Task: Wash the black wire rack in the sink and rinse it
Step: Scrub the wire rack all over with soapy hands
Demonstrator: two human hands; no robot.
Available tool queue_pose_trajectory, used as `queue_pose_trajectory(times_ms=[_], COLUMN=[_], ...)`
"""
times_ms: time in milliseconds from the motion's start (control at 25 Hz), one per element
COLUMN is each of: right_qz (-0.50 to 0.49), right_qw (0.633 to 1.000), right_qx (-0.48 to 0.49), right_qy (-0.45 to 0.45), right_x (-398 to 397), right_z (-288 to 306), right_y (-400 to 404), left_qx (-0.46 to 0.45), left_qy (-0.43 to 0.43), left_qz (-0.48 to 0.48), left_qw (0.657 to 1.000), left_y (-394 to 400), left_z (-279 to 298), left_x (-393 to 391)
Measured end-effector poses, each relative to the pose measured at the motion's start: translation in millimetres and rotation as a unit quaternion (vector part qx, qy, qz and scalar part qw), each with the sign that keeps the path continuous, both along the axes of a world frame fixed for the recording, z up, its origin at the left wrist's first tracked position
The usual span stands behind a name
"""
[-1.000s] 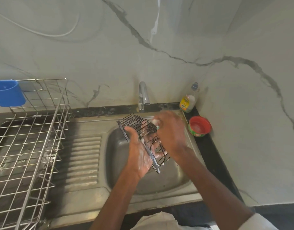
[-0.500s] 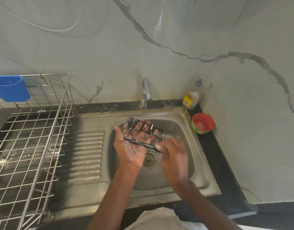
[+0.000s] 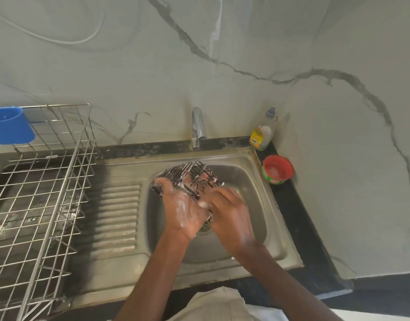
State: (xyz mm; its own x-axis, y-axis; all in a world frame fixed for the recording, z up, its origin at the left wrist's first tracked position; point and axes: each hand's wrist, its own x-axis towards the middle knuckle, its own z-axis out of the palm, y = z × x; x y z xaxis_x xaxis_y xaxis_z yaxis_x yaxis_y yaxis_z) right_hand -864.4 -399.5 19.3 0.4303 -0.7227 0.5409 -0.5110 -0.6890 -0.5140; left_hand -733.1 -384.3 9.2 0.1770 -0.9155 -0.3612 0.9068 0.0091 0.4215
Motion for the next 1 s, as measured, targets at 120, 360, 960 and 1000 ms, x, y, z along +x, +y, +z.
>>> queue_pose_trajectory(times_ms=[120,360,960,1000], right_qz=[0.035,-0.159,-0.107,-0.115], right_qw=[0.999,0.973,0.736,0.733], right_qx=[0.012,0.159,0.662,0.662], right_qy=[-0.013,-0.054,-0.091,-0.108], right_x=[44,12,-2,-2], right_z=[25,17,-27,-32], right_y=[-13,-51,-99,-96], left_qx=[0.023,0.010,0.019,0.020], left_qy=[-0.005,-0.037,-0.210,-0.229], left_qz=[-0.035,-0.052,-0.241,-0.255], left_qw=[0.999,0.998,0.947,0.939], left_y=[1,6,54,56], left_z=[-6,-17,-44,-44], left_x=[3,-1,14,14])
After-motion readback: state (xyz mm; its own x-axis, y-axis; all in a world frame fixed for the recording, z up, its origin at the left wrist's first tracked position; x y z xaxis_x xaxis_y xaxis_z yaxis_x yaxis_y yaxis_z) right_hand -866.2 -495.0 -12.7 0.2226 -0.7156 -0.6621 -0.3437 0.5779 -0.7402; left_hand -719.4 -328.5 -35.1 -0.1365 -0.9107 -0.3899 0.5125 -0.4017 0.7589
